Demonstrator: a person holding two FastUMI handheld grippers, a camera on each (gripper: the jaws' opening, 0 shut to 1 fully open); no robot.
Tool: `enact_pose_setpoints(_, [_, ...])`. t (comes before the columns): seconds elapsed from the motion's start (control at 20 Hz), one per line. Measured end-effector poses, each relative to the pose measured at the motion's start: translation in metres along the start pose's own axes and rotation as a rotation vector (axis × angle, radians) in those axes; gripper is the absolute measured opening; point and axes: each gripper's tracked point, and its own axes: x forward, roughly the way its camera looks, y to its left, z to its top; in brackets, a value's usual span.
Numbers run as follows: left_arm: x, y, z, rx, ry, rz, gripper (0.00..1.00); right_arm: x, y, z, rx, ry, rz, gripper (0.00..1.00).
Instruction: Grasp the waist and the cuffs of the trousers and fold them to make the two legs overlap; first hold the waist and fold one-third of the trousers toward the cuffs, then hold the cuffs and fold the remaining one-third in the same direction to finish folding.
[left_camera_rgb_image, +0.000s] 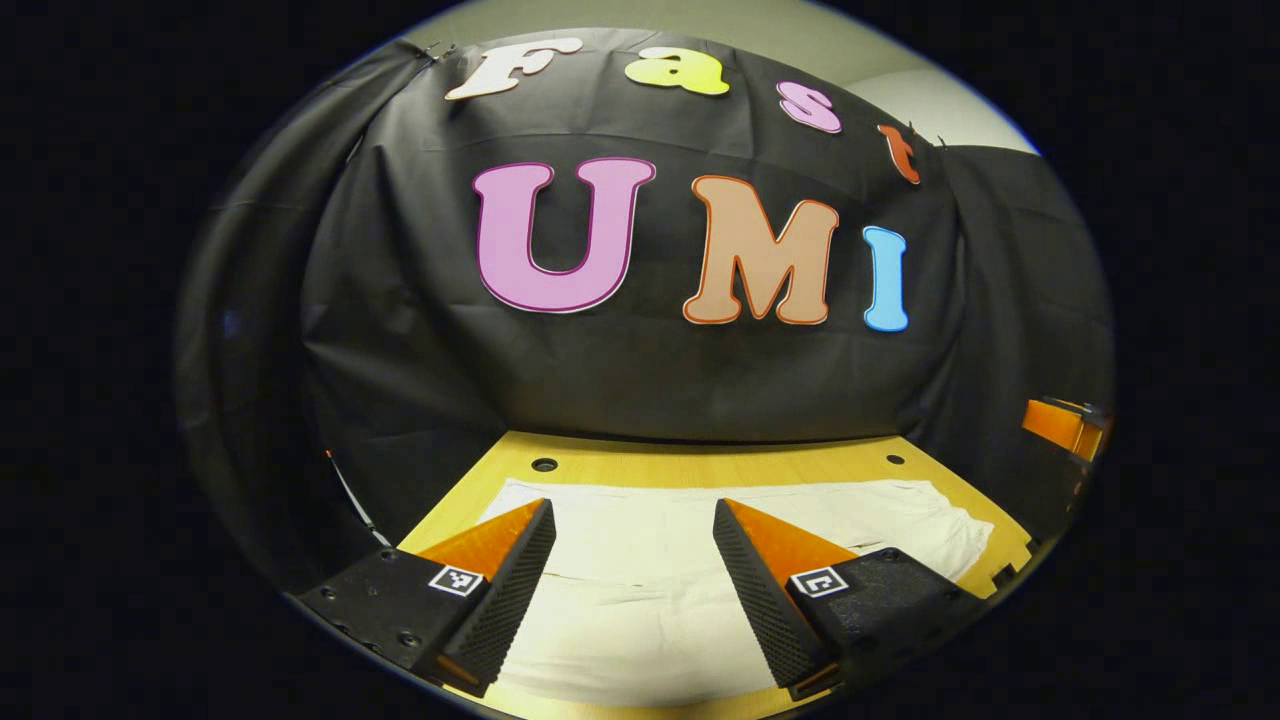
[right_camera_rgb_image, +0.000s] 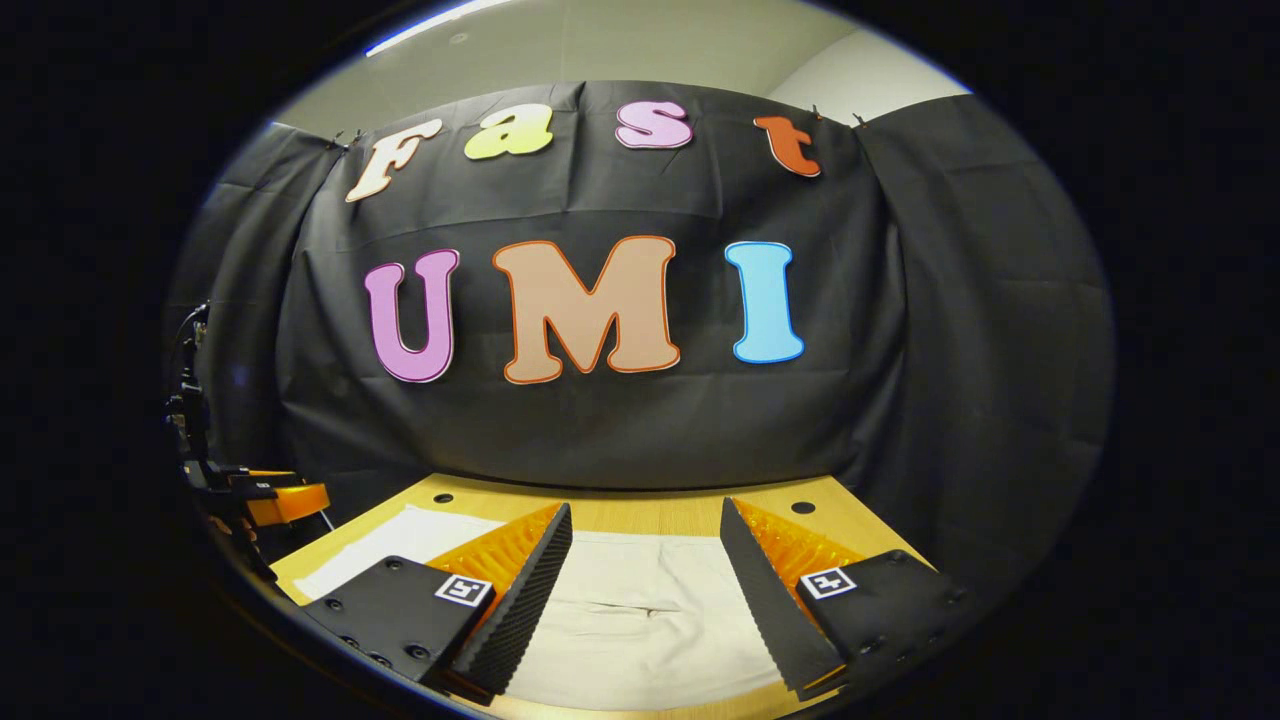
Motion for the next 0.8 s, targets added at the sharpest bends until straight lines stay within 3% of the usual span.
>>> enact_pose_setpoints(0.1, [0.005,0.007,-0.010,-0.015,0.024,-0.016,0.95,0.001,0.004,0.000,-0.008,0.003,0.001,0.92])
enact_pose_setpoints(0.55, [0.012,0.045,-0.089,0.066,0.246,-0.185,0.95,-0.002,0.015,-0.010,-0.021,0.022,-0.004,0.96])
enact_pose_setpoints(0.8, [0.000,0.065,-0.148,0.238,0.458,-0.315,0.96,-0.009,0.013,-0.023,-0.039,0.054,-0.028,0.96])
